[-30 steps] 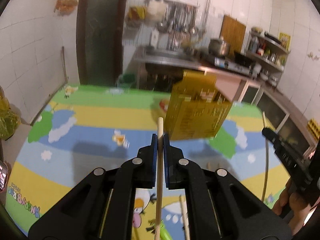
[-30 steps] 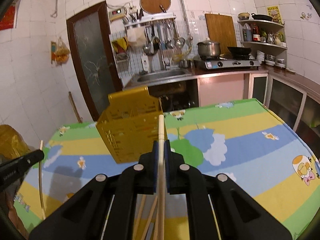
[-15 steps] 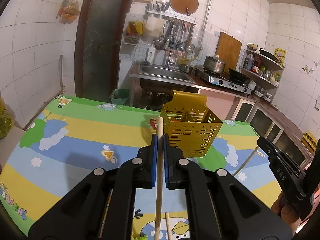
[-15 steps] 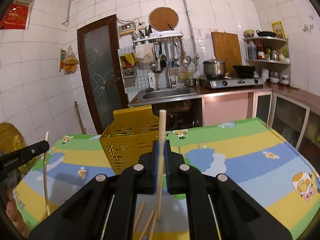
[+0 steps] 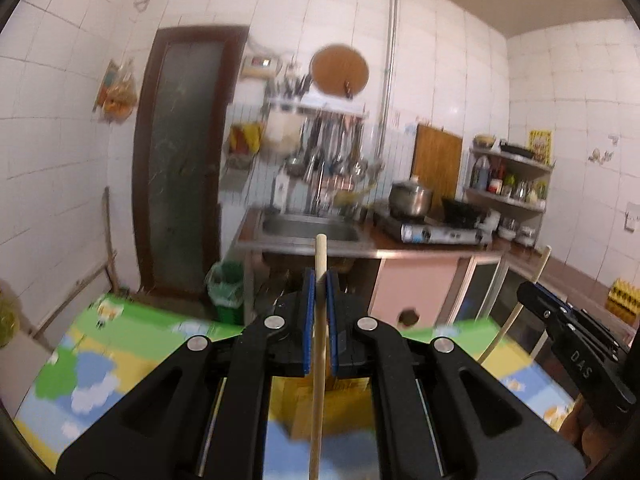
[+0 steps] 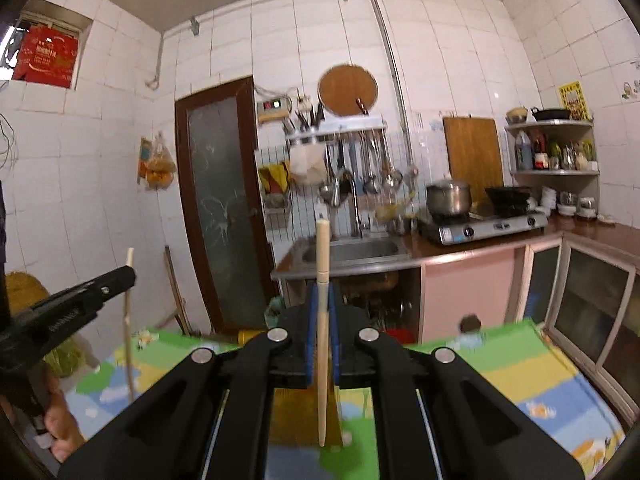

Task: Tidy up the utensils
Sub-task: 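Lift both held chopsticks and carry them over the yellow slotted caddy, then open both tools to drop the chopsticks into the caddy, then withdraw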

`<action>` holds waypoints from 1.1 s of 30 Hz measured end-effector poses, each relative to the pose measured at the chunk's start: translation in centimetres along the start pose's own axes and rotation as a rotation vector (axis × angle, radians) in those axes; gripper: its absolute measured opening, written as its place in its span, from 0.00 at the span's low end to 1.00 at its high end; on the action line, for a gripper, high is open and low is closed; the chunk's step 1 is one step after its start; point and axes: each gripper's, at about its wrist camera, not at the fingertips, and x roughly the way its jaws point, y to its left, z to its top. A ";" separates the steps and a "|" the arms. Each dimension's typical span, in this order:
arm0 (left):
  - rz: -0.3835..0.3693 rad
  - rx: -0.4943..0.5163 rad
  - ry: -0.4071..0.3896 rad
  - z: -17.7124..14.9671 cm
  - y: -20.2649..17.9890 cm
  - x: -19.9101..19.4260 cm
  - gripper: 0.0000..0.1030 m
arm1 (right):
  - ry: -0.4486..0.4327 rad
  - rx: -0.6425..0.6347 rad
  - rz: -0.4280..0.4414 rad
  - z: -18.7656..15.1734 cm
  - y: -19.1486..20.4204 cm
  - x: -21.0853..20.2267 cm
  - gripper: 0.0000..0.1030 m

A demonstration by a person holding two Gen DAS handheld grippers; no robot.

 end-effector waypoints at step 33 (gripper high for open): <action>0.112 -0.034 -0.033 -0.6 1.5 15.0 0.05 | 0.316 0.001 -0.015 -5.3 -1.4 14.7 0.06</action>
